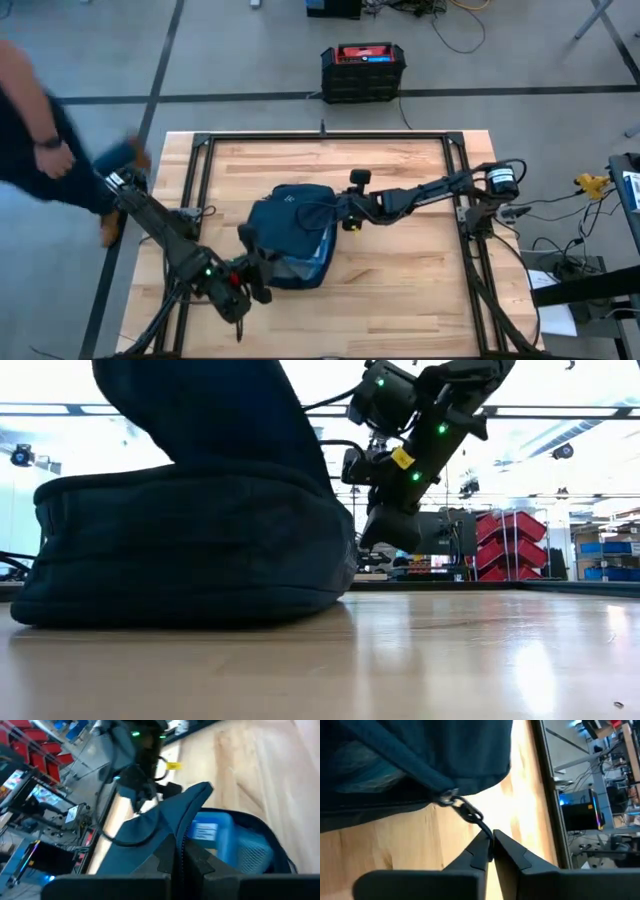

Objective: Unpack backpack
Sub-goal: Open the dark blue backpack

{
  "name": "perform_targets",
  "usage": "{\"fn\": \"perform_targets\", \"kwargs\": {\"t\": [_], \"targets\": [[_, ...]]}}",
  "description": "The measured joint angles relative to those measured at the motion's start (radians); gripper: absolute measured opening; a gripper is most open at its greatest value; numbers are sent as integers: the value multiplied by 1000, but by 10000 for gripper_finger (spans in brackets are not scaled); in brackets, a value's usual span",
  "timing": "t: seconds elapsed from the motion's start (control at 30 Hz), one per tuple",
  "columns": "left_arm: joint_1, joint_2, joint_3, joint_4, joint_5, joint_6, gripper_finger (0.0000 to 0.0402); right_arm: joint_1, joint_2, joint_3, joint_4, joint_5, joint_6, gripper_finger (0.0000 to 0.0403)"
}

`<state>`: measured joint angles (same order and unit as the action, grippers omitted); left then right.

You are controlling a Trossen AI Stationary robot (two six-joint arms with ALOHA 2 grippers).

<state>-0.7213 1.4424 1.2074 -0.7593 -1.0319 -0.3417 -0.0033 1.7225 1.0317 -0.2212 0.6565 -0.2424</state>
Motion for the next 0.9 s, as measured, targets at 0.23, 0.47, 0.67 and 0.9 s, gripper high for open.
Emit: {"fn": "perform_targets", "kwargs": {"t": [0.23, 0.47, 0.67, 0.9], "targets": [[151, -61, 2, 23, 66, 92, 0, 65, -140, -2, -101, 109, 7, 136], [263, -142, 2, 41, 122, 145, 0, 160, -378, -18, -220, 161, 109, 237], [462, -184, 2, 83, 217, 228, 0, 278, -475, -63, -177, 21, 234, 267], [828, -161, 2, 181, 553, 325, 0, 400, -399, -103, -115, 20, 350, 273]]}}
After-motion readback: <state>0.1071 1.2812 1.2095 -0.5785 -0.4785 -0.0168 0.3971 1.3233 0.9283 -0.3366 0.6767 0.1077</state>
